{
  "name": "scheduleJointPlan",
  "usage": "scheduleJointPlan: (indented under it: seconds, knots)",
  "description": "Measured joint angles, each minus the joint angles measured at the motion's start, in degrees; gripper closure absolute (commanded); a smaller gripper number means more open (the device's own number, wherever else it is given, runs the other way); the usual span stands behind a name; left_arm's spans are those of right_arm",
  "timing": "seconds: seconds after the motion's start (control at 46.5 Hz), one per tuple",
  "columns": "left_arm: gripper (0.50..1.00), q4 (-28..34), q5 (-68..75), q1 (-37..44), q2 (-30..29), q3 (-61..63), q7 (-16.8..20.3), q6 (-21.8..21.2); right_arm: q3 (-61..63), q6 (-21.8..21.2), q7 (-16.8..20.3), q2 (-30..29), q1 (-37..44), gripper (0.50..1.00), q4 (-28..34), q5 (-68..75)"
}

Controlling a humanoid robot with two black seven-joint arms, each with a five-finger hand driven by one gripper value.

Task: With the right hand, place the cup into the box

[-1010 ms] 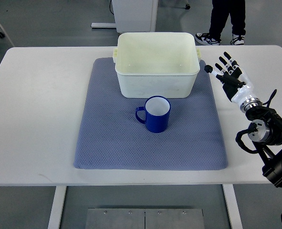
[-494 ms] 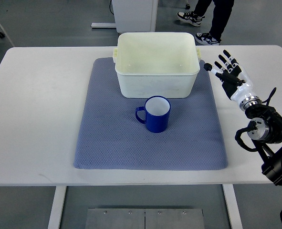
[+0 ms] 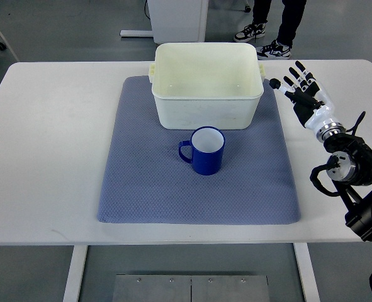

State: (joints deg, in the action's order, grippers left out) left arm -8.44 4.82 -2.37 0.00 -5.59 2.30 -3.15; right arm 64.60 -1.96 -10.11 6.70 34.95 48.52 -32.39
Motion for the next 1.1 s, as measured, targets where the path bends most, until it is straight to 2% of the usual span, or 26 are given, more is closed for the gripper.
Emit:
scheduleJointPlan:
  seconds: [0.408, 0.838, 1.096]
  knots:
    - [0.500, 0.0, 0.0, 0.0, 0.0, 0.0, 0.0, 0.0, -0.1, -2.0, 0.1, 0.6, 0.6, 0.500, 0.1, 3.4]
    - [0.500, 0.0, 0.0, 0.0, 0.0, -0.1, 0.0, 0.0, -0.1, -2.3, 0.1, 4.2, 2.4, 0.500, 0.4, 3.5]
    - [0.500, 0.0, 0.0, 0.0, 0.0, 0.0, 0.0, 0.0, -0.1, -6.1, 0.5, 7.9, 5.7, 0.502, 3.5, 3.4]
